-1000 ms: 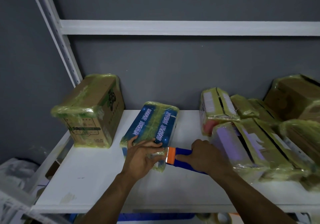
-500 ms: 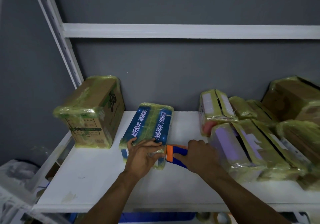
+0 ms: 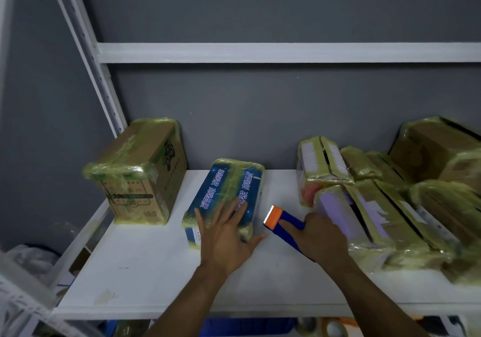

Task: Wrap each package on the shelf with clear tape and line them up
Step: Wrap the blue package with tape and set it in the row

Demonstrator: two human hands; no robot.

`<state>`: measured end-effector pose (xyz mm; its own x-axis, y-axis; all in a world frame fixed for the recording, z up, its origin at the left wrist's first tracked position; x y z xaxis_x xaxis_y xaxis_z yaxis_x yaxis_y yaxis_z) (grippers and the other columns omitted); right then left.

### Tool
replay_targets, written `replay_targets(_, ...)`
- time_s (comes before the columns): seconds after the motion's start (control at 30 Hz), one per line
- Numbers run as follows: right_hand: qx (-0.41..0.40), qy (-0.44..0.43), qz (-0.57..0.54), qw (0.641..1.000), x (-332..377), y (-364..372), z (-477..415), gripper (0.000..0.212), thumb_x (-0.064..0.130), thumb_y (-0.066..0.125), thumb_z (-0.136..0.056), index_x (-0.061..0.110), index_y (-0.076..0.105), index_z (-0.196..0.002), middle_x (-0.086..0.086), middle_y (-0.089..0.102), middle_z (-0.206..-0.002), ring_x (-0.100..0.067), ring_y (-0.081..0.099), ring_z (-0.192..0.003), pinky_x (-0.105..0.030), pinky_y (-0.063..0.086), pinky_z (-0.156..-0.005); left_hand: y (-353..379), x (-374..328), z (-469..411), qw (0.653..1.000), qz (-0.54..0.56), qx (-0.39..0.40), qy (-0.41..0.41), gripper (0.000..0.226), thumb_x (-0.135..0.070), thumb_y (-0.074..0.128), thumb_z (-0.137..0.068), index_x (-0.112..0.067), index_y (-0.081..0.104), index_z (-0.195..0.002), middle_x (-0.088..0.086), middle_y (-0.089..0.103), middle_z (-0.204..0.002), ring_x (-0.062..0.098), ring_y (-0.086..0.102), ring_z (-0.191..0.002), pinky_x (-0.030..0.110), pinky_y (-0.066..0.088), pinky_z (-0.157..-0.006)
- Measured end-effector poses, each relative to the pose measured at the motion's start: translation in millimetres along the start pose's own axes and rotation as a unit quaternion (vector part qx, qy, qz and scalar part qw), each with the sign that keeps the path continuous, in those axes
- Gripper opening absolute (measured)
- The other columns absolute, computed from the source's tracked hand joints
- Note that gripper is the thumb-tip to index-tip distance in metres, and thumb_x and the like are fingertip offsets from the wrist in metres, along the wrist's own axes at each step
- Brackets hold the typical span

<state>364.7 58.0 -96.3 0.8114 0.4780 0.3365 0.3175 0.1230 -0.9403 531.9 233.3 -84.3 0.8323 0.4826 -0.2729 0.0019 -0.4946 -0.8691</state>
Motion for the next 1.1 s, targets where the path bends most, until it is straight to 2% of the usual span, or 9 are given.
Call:
replay_targets(0.07,-0.002,0.009,-0.04,0.999,-5,-1,2,0.064,0.086,0.046,-0.083,0.023,0.052,-0.074,0.007,0.057,-0.067,-0.007,0.058,-0.06,-0.025,0.045,-0.056,11,-1,-2,0.998,-0.038,0.033,-0.039,0.083,-0.088,0.03,-0.084,-0.042,0.037,-0.153,-0.014,0.031,-0.163,0.023,0.02,-0.154,0.066,-0.022,-0.115)
replay_targets(0.2,0.016,0.023,-0.111,0.993,-7,0,5,0.066,0.083,0.048,-0.084,0.019,0.051,-0.07,0.003,0.059,-0.063,-0.01,0.06,-0.057,-0.024,0.04,-0.054,25,-2,-4,0.995,-0.059,0.051,-0.066,0.057,-0.06,0.051,-0.093,-0.034,0.053,-0.143,-0.002,0.045,-0.156,0.031,0.03,-0.149,0.064,0.017,-0.117)
replay_targets(0.37,0.034,0.035,-0.232,0.972,-11,-1,7,0.069,0.08,0.053,-0.084,0.014,0.052,-0.066,0.0,0.059,-0.056,-0.014,0.06,-0.052,-0.026,0.042,-0.056,30,-4,-18,0.994,-0.033,0.075,-0.079,0.071,-0.073,0.028,-0.097,-0.036,0.024,-0.157,-0.006,0.008,-0.169,0.025,0.0,-0.156,0.054,-0.016,-0.119)
replay_targets(0.47,0.052,0.045,-0.304,0.95,-12,0,9,0.07,0.084,0.052,-0.079,0.015,0.053,-0.064,0.002,0.057,-0.05,-0.009,0.054,-0.044,-0.026,0.042,-0.055,18,10,0,0.996,0.011,0.05,-0.079,0.084,-0.079,0.033,-0.091,-0.039,0.007,-0.16,-0.009,-0.005,-0.17,0.018,-0.01,-0.156,0.045,-0.035,-0.108)
replay_targets(0.53,0.066,0.052,-0.338,0.937,-10,3,9,0.07,0.085,0.051,-0.076,0.017,0.052,-0.063,0.003,0.056,-0.048,-0.007,0.052,-0.041,-0.025,0.039,-0.053,3,18,15,0.998,0.039,0.002,-0.052,0.069,-0.066,0.046,-0.095,-0.035,0.033,-0.156,-0.007,0.025,-0.166,0.022,0.015,-0.155,0.048,-0.011,-0.122)
replay_targets(0.63,0.096,0.052,-0.334,0.936,-4,10,10,0.069,0.084,0.05,-0.081,0.017,0.057,-0.066,0.003,0.062,-0.052,-0.011,0.06,-0.049,-0.026,0.043,-0.056,-13,21,26,0.997,0.039,-0.068,-0.003,0.041,-0.037,0.07,-0.093,-0.027,0.067,-0.132,0.0,0.062,-0.139,0.028,0.054,-0.134,0.054,0.036,-0.115)
replay_targets(0.77,0.132,0.04,-0.353,0.925,10,19,9,0.064,0.076,0.066,-0.079,0.012,0.07,-0.083,0.001,0.072,-0.066,-0.017,0.071,-0.065,-0.027,0.05,-0.061,-14,23,11,0.999,0.025,-0.034,-0.002,0.046,-0.017,0.089,-0.077,-0.025,0.075,-0.119,0.003,0.072,-0.123,0.033,0.065,-0.117,0.056,0.051,-0.099)
replay_targets(0.97,0.13,0.041,-0.377,0.916,28,16,-8,0.059,0.072,0.07,-0.08,0.014,0.068,-0.087,0.002,0.071,-0.069,-0.018,0.069,-0.067,-0.028,0.049,-0.061,-4,44,-24,0.995,0.009,0.05,-0.08,0.044,-0.05,0.054,-0.099,-0.041,0.054,-0.143,-0.015,0.048,-0.15,0.017,0.037,-0.14,0.037,0.036,-0.116)
replay_targets(1.1,0.118,0.044,-0.349,0.929,41,12,-20,0.056,0.069,0.069,-0.083,0.013,0.069,-0.091,-0.001,0.074,-0.077,-0.02,0.072,-0.073,-0.027,0.05,-0.061,4,66,-52,0.991,-0.011,0.074,-0.114,0.047,-0.041,0.051,-0.103,-0.039,0.045,-0.15,-0.011,0.039,-0.157,0.02,0.029,-0.146,0.046,0.021,-0.124)
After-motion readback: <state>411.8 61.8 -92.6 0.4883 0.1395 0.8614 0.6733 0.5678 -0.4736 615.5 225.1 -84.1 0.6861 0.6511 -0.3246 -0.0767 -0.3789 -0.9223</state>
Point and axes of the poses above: each hand's wrist, its own z-axis away from the middle knuckle, its own y-axis out of the palm, x = y × z, the point moved 8 cm from there along -z, towards the middle knuckle
